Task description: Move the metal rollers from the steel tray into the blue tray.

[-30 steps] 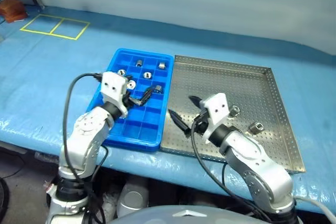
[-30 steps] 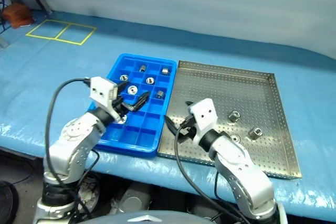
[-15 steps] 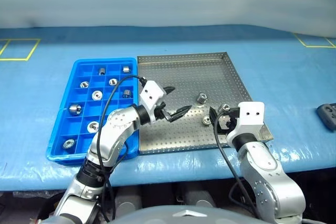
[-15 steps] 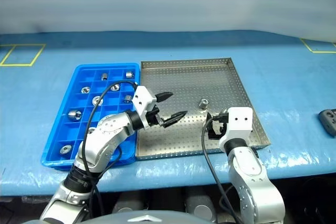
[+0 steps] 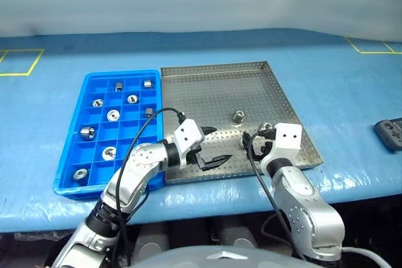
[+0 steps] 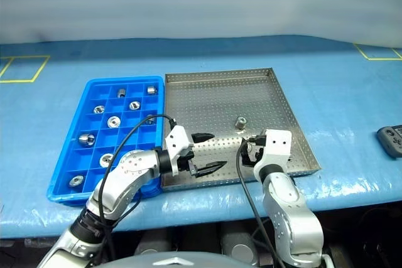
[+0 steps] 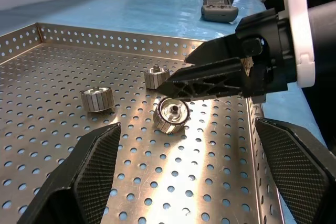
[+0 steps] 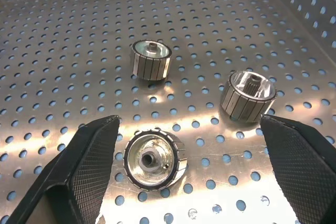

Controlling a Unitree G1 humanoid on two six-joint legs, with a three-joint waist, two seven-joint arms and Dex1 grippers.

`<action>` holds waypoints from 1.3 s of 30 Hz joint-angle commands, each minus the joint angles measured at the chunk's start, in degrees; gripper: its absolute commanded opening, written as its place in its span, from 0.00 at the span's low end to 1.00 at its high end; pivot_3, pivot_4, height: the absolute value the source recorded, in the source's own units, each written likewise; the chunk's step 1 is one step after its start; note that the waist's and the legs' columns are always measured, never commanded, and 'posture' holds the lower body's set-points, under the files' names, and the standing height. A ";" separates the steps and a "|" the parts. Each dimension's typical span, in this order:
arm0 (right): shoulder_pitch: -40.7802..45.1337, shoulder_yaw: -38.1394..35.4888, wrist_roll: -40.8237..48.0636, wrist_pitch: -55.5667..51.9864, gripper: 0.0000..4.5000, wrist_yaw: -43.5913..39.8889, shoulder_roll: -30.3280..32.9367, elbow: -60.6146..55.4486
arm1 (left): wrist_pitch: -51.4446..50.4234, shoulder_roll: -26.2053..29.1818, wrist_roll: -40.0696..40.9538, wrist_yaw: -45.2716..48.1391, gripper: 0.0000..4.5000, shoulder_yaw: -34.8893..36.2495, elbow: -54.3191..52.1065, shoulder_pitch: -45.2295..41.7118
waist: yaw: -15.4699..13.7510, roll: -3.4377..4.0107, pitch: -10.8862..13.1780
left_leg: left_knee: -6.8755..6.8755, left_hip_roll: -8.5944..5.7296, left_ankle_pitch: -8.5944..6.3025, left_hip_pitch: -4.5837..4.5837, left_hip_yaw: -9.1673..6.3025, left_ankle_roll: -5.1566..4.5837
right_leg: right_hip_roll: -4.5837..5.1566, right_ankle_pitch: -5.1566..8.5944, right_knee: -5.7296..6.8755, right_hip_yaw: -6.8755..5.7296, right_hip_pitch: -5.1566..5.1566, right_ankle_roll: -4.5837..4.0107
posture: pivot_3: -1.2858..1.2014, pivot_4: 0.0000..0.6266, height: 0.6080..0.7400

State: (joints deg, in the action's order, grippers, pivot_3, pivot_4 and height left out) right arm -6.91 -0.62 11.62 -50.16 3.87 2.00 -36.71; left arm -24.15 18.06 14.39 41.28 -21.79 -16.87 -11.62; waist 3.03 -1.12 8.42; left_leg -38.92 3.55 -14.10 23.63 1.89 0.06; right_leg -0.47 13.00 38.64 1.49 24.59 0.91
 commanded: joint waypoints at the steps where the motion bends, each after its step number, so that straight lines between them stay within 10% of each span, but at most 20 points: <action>1: 1.52 1.10 -0.04 1.14 1.00 -0.85 -0.20 0.62 | 0.88 -0.66 1.13 -0.08 0.99 0.40 -3.44 0.79 | -0.02 0.01 0.01 | 0.01 0.00 0.00 0.00 0.00 0.00 | -0.01 0.00 0.00 0.00 0.01 0.00 | 0.50 0.24 1.00; 9: 1.36 1.63 -0.04 -0.12 1.00 -1.19 -0.93 4.30 | 0.91 -1.22 0.95 -1.31 0.99 0.93 -4.05 1.78 | -0.15 0.02 0.01 | 0.04 0.00 0.00 0.00 0.01 0.00 | 0.01 0.01 -0.01 0.01 0.02 -0.01 | 0.50 0.24 1.00; 19: 3.45 1.47 0.68 -1.64 0.38 -1.21 -2.30 4.03 | 4.72 -3.89 1.28 -3.86 1.00 3.25 -3.31 4.00 | -0.87 0.03 0.03 | 0.11 0.01 0.00 0.01 -0.01 0.00 | 0.00 0.03 -0.04 0.00 0.06 -0.02 | 0.52 0.24 1.00; 39: 22.15 8.42 0.00 -2.52 0.37 -6.48 1.09 7.81 | 8.86 -7.09 -0.74 -18.92 1.00 14.53 -10.73 13.52 | -5.08 0.07 0.12 | 0.81 -0.01 0.03 0.01 -0.04 -0.02 | -0.03 -0.09 -0.57 -0.10 0.05 0.16 | 0.64 0.24 1.00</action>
State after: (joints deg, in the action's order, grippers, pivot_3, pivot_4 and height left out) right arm 13.81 7.33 11.61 -54.76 -1.50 3.01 -29.19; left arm -16.50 11.31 14.02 24.28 -8.82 -24.08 1.15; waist -2.04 -1.05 8.54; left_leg -37.99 3.53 -14.07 23.64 1.85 0.04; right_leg -0.49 12.87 37.95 1.37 24.64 1.16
